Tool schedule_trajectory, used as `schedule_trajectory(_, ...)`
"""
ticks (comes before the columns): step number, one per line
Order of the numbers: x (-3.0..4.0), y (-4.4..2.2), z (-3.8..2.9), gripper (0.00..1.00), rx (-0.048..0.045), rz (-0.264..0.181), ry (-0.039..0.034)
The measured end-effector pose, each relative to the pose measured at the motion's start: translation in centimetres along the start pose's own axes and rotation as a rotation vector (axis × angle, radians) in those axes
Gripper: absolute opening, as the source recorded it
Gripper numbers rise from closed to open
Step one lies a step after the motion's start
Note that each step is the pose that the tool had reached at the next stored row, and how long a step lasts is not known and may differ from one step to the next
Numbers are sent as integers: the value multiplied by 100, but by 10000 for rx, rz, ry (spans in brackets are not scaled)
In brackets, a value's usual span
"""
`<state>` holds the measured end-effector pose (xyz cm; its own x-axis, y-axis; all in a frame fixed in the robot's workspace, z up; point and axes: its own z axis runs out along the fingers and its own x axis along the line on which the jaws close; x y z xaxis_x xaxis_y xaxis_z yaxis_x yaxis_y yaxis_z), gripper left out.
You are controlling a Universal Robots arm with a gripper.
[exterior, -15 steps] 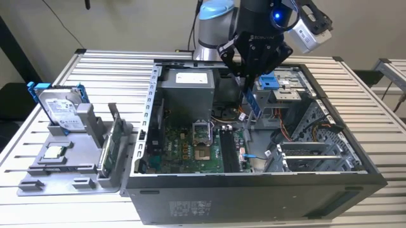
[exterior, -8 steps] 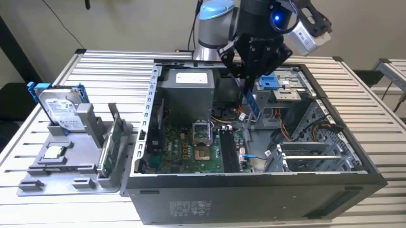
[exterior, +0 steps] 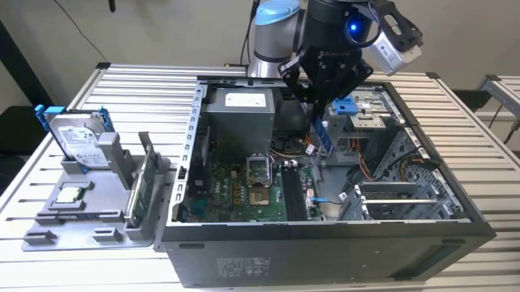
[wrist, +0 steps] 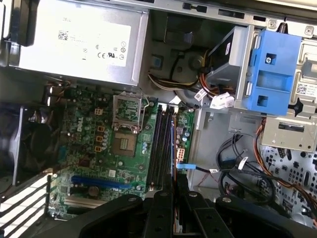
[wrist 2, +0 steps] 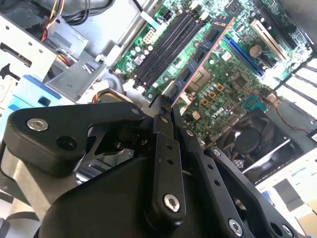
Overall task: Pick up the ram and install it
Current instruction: 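Insert the ram into the slot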
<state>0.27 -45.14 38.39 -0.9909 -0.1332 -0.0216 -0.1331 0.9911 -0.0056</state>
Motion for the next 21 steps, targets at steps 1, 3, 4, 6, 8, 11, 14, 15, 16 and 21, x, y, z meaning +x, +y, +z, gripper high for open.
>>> schedule_trajectory(1,0,0,8,14,0,0,0)
schedule_trajectory(3,0,0,23,14,1,0,1)
schedule_trajectory(4,1,0,31,14,0,0,0)
schedule_trajectory(6,1,0,47,14,0,0,0)
schedule_trajectory(8,1,1,63,14,0,0,0)
schedule_trajectory(11,2,1,86,14,1,0,0)
schedule_trajectory(14,2,1,109,14,1,0,0)
schedule_trajectory(15,3,1,116,14,1,0,0)
schedule_trajectory(16,2,1,124,14,1,0,0)
schedule_trajectory(21,4,1,158,14,1,1,0)
